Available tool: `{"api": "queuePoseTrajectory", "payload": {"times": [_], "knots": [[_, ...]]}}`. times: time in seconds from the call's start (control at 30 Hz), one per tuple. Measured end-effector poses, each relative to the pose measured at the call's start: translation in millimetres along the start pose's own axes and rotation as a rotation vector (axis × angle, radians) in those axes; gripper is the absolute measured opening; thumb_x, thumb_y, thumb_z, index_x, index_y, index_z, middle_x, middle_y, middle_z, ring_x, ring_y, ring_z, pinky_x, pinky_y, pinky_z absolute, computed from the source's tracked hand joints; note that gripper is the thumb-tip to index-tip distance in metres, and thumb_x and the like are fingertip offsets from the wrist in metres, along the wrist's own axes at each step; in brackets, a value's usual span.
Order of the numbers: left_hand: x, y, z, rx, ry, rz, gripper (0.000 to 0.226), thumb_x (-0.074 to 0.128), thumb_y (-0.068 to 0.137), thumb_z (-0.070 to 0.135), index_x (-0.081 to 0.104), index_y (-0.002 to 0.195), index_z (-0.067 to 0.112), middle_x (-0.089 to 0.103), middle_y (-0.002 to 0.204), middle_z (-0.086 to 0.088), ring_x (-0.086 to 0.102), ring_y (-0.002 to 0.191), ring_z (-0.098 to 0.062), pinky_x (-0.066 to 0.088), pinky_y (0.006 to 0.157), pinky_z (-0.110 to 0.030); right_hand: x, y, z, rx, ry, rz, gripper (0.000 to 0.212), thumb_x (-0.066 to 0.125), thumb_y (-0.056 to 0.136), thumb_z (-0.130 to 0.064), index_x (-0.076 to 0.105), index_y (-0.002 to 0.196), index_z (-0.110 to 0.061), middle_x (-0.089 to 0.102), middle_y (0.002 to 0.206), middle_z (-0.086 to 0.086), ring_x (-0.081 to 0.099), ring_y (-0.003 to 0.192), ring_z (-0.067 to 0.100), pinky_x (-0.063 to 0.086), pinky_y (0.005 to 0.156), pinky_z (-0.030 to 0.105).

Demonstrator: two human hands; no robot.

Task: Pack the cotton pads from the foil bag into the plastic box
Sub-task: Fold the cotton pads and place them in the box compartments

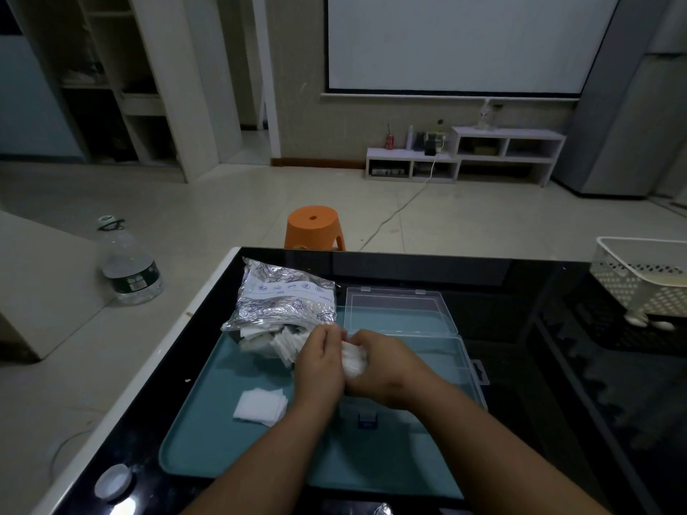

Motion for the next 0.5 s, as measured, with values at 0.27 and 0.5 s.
{"api": "queuePoseTrajectory", "payload": {"times": [0.27,0.5], "knots": [[8.1,-0.6,-16.6,-0.313,-0.429,-0.063,0.048,0.036,0.102,0.038,0.068,0.083,0.009,0.068,0.084,-0.018,0.063,0.075,-0.027,0.048,0.065,-0.032,-11.3,2.8,7.1,0.043,-0.017,0.031,0.039,0.071,0.081,-0.043,0.065,0.113,-0.022,0.068,0.103,0.001,0.059,0.085,0.016,0.049,0.074,0.031],[12.2,3.5,-7.2,-0.364,-0.479,-0.177,0.020,0.051,0.095,0.020,0.067,0.101,0.010,0.068,0.088,-0.013,0.061,0.075,-0.024,0.045,0.066,-0.033,-25.9,6.0,30.0,0.177,0.325,0.118,0.035,0.066,0.088,-0.040,0.064,0.111,-0.014,0.066,0.093,0.006,0.059,0.074,0.017,0.052,0.064,0.034]]}}
Point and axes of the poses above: each hand's wrist, its own y-axis towards the middle knuckle, its own x-axis out of the palm, z = x × y, the point moved 10 cm from there along y, towards the middle knuckle
